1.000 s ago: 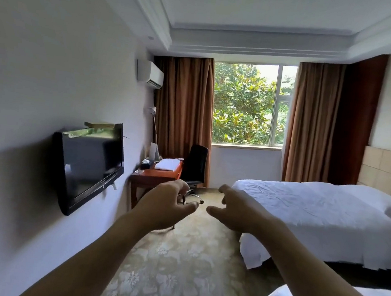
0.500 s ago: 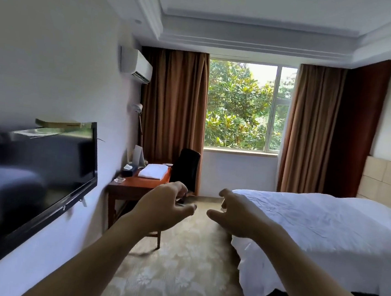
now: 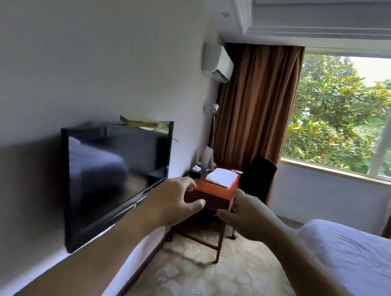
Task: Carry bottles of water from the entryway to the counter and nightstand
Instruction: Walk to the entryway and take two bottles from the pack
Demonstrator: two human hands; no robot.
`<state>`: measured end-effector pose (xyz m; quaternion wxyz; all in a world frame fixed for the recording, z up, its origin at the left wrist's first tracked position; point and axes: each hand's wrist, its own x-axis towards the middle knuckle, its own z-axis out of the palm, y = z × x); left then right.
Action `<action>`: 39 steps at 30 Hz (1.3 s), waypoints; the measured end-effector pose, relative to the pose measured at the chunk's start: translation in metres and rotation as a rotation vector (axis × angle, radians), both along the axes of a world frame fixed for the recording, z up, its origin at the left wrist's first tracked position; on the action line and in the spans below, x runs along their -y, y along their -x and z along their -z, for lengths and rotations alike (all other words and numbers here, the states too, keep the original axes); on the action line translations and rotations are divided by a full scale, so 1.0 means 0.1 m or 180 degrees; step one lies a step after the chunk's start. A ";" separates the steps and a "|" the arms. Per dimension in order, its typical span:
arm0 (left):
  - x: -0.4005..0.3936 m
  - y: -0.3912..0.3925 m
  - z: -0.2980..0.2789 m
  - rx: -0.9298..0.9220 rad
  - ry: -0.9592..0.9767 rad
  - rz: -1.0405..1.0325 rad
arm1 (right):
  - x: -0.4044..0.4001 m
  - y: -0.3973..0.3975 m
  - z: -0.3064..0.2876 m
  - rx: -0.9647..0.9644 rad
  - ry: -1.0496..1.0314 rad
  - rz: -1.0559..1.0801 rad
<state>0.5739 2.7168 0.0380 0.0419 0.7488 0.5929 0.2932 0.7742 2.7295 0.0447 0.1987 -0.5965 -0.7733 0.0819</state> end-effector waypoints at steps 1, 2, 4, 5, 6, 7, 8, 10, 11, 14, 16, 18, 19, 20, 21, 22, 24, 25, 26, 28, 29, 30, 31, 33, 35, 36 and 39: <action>-0.01 0.19 0.01 0.0017 0.0019 -0.0161 | -0.12 0.21 0.02 0.0077 0.0005 -0.0148; -0.02 0.38 0.03 0.0041 0.0039 -0.0330 | -0.22 0.43 0.03 0.0151 0.0005 -0.0314; 0.01 0.77 0.07 0.0069 0.0081 -0.0713 | -0.42 0.88 0.06 0.0220 -0.0050 -0.0721; 0.04 0.97 0.09 0.0061 0.0098 -0.0925 | -0.50 1.10 0.08 0.0195 -0.0067 -0.0928; 0.09 1.16 0.11 0.0034 0.0088 -0.1144 | -0.58 1.34 0.11 0.0166 -0.0045 -0.1117; 0.15 1.36 0.13 0.0006 0.0077 -0.1371 | -0.64 1.58 0.12 0.0132 -0.0017 -0.1335; 0.23 1.54 0.14 -0.0001 0.0055 -0.1603 | -0.69 1.83 0.14 0.0126 0.0007 -0.1564; 0.44 1.88 0.15 0.0066 0.0030 -0.2091 | -0.72 2.33 0.14 0.0161 -0.0059 -0.2051; 0.58 2.02 0.15 0.0108 0.0028 -0.2343 | -0.71 2.59 0.13 0.0192 -0.0127 -0.2295; 1.08 2.30 0.07 0.0129 -0.0002 -0.3059 | -0.49 3.29 0.07 0.0214 -0.0196 -0.3079; 1.49 2.38 0.03 0.0110 -0.0033 -0.3541 | -0.20 3.68 0.05 0.0167 -0.0235 -0.3630; 1.99 2.36 0.05 0.0131 -0.0100 -0.4076 | 0.21 3.99 0.02 0.0144 -0.0294 -0.4198; 2.26 2.31 0.07 0.0146 -0.0119 -0.4360 | 0.46 4.12 0.01 0.0137 -0.0313 -0.4476; 2.56 2.23 0.11 0.0143 -0.0133 -0.4641 | 0.73 4.23 0.00 0.0132 -0.0324 -0.4762; 2.87 2.12 0.15 0.0156 -0.0138 -0.4936 | 1.02 4.29 -0.02 0.0144 -0.0306 -0.5066; 3.19 1.97 0.18 0.0165 -0.0164 -0.5243 | 1.34 4.33 -0.04 0.0145 -0.0286 -0.5381; 3.79 1.61 0.19 0.0155 -0.0240 -0.5867 | 2.00 4.28 -0.09 0.0096 -0.0244 -0.5993; 4.07 1.39 0.18 0.0162 -0.0253 -0.6159 | 2.33 4.21 -0.12 0.0063 -0.0213 -0.6295; 4.35 1.16 0.17 0.0202 -0.0255 -0.6433 | 2.67 4.11 -0.13 0.0034 -0.0185 -0.6582; 4.85 0.67 0.15 0.0248 -0.0217 -0.6922 | 3.32 3.86 -0.13 -0.0029 -0.0153 -0.7136; 5.08 0.41 0.14 0.0208 -0.0185 -0.7145 | 3.64 3.71 -0.12 -0.0044 -0.0155 -0.7413; 5.31 0.14 0.14 0.0173 -0.0158 -0.7354 | 3.95 3.55 -0.11 -0.0040 -0.0153 -0.7648; 5.52 -0.12 0.13 0.0161 -0.0142 -0.7569 | 4.24 3.37 -0.10 -0.0052 -0.0185 -0.7887; 5.91 -0.58 0.15 0.0133 -0.0207 -0.7966 | 4.77 2.99 -0.09 -0.0089 -0.0234 -0.8299; 6.28 -0.98 0.18 0.0186 -0.0341 -0.8266 | 5.27 2.68 -0.07 0.0000 -0.0208 -0.8591; 6.42 -1.11 0.20 0.0206 -0.0361 -0.8366 | 5.44 2.58 -0.07 0.0095 -0.0171 -0.8656; 7.03 -1.53 0.26 0.0227 -0.0367 -0.8648 | 6.19 2.29 -0.05 0.0160 -0.0220 -0.8898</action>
